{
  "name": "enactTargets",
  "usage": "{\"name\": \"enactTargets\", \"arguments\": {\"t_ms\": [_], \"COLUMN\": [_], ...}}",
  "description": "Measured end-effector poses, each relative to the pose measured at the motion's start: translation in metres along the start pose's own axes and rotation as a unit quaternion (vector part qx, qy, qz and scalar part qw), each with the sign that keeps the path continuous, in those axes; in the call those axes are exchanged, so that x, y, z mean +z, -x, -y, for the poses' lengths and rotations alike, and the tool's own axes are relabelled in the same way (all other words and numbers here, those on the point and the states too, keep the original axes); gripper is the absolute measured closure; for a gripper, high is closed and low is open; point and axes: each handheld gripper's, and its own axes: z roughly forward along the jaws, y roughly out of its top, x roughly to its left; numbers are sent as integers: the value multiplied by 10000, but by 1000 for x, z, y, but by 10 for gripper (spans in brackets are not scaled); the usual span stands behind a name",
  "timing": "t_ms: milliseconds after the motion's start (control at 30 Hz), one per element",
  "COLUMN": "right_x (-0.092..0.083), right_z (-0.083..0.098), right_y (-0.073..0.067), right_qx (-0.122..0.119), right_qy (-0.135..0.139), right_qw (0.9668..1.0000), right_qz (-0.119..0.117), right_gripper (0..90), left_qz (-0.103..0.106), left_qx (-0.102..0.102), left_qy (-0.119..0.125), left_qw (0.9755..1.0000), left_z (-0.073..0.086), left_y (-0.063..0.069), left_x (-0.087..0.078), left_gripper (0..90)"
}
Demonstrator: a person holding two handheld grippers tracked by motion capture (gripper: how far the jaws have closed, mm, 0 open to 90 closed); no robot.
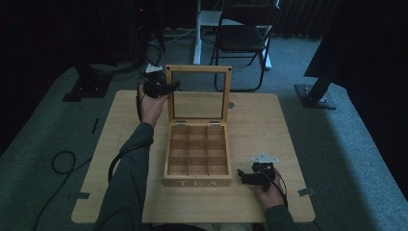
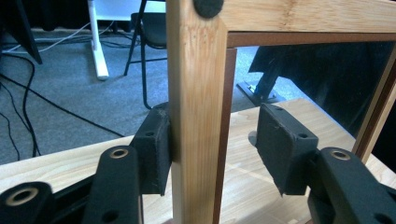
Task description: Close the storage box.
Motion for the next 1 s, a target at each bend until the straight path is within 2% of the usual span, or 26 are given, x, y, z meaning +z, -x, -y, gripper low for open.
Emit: {"name": "enactTargets", "arguments": {"t_ms": [200, 400, 433, 633, 733, 833, 900, 933, 1000], "right_x": [0, 0, 0, 0, 0, 0, 0, 0, 0], "right_z": [0, 0, 0, 0, 0, 0, 0, 0, 0], "right_y": [0, 0, 0, 0, 0, 0, 0, 0, 0], "right_qx": [3, 3, 3, 1, 1, 0, 1, 0, 3], "right_qy": [-1, -4, -4, -3, -3, -3, -3, -3, -1], "right_qw": [10000, 10000, 10000, 10000, 10000, 10000, 10000, 10000, 10000], "right_qz": [1, 5, 5, 5, 5, 5, 5, 5, 4], "right_gripper": [116, 116, 116, 116, 116, 116, 116, 116, 116], "left_qz": [147, 301, 324, 439, 556, 562, 562, 530, 482], "left_qx": [-28, 49, 173, 291, 96, 6, 6, -101, -28], "left_qy": [-8, 166, 156, 82, 220, 346, 346, 412, 389], "left_qw": [9999, 9994, 9992, 9986, 9982, 9978, 9978, 9977, 9981], "left_z": [0, 9, 12, 17, 21, 24, 24, 25, 24], "left_y": [2, 10, 16, 23, 24, 24, 24, 25, 27], "left_x": [-10, -29, -39, -55, -68, -78, -78, -84, -86], "left_gripper": [497, 483, 477, 459, 472, 493, 505, 508, 509]}}
